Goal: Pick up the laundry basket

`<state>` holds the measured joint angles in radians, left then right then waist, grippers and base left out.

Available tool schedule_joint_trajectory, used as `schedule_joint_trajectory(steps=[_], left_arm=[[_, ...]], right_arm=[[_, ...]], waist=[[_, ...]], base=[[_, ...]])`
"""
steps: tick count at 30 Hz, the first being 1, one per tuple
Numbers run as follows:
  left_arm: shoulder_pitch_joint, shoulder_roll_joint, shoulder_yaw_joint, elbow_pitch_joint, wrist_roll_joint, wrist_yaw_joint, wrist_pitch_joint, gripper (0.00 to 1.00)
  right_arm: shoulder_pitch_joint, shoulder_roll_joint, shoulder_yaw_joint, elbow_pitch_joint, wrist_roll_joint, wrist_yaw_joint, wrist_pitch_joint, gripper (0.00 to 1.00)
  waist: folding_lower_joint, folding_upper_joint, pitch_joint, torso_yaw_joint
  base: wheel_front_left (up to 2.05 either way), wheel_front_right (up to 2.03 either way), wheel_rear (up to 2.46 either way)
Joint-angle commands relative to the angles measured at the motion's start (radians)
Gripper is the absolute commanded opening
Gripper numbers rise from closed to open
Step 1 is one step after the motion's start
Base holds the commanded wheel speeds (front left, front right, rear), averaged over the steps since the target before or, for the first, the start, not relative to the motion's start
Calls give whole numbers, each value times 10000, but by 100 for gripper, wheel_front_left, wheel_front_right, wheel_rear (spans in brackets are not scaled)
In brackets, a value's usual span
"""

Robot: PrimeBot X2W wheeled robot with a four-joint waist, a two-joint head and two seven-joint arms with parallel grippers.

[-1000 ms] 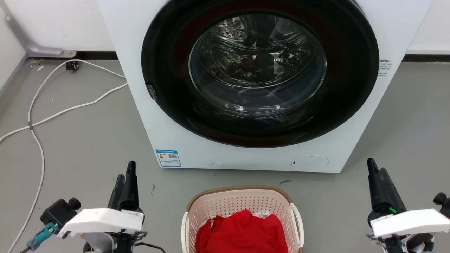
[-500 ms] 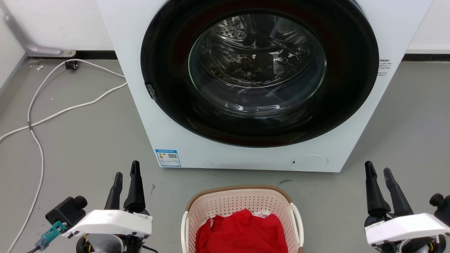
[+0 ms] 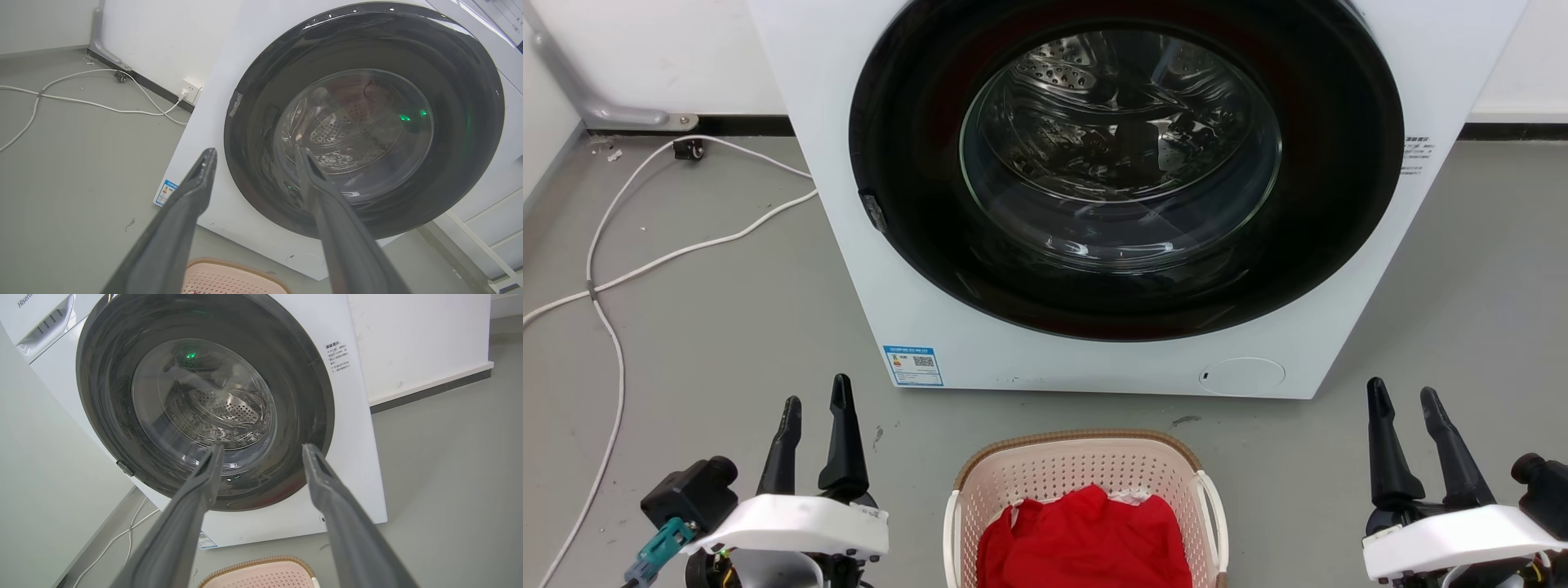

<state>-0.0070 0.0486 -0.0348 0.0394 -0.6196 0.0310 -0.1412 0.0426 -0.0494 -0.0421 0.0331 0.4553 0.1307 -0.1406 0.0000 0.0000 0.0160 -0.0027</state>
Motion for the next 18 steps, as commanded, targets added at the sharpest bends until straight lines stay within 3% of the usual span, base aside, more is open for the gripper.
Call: schedule_joint_trajectory(steps=[1, 18], left_arm=[[2, 22, -41, -136, 237, 38, -84, 100], [175, 23, -207, -298, 1855, 146, -500, 100]], right_arm=[[7, -21, 24, -177, -233, 0, -92, 100], [279, -18, 102, -410, -1870, 0, -501, 100]], waist=[[0, 0, 0, 0], [0, 0, 51, -4]], base=[[0, 0, 0], [0, 0, 0]])
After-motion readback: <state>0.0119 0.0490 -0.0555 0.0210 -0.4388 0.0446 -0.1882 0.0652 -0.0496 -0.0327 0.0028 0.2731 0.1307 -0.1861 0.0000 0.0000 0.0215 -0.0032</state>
